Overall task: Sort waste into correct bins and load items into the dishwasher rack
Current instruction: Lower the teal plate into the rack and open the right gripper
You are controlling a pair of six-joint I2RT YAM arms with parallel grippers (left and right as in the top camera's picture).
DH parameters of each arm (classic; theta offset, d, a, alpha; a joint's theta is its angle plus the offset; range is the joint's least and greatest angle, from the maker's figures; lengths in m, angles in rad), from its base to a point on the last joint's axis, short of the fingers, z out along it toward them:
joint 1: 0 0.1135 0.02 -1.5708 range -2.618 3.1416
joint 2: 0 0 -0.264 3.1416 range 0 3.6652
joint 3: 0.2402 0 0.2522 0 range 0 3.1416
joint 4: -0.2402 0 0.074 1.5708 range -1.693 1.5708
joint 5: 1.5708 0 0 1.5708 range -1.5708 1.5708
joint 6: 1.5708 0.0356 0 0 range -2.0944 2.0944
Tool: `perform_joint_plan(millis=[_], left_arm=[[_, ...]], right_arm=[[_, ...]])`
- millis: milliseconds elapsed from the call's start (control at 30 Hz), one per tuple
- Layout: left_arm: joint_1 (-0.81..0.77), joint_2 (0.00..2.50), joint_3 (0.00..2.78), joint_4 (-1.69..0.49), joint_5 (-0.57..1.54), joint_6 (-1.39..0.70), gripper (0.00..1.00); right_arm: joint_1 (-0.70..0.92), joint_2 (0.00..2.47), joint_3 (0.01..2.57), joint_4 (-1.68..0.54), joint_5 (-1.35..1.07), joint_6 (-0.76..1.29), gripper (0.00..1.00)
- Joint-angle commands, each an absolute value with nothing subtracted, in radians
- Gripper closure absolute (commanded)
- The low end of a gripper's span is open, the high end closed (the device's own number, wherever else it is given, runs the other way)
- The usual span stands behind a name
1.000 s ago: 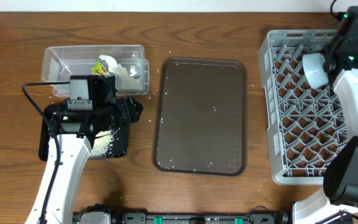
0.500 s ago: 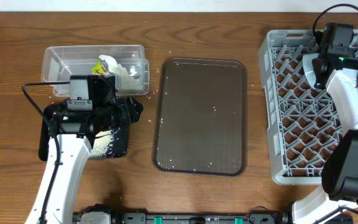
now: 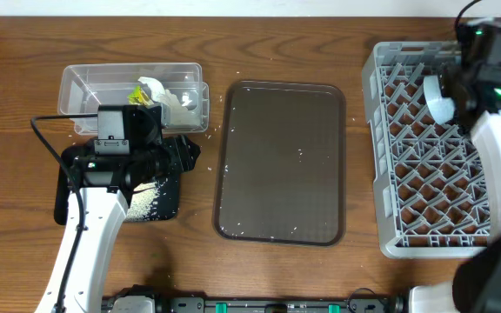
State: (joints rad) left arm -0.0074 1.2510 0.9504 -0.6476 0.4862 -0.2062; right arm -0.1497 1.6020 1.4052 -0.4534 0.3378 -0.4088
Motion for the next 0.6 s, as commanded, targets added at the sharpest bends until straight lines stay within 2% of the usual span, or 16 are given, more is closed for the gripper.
perform_joint_plan(millis=[0, 367, 467, 567], left_arm=[[-0.002, 1.248, 0.958, -0.65, 0.477, -0.2, 0.44], [-0.002, 1.248, 0.958, -0.649, 0.477, -0.2, 0.44], [-0.002, 1.248, 0.958, -0.646, 0.477, -0.2, 0.44], [-0.002, 1.248, 0.958, -0.633, 0.477, -0.2, 0.45]], right_arm=[[-0.152, 1.542, 1.407, -0.455, 0.08, -0.395, 0.01], [-0.149, 1.538, 1.407, -0.558, -0.385, -0.305, 0.01], [-0.146, 1.538, 1.407, -0.568, -0.441, -0.253, 0.01], [-0.133, 1.539, 1.407, -0.577, -0.442, -0.224, 0.07]])
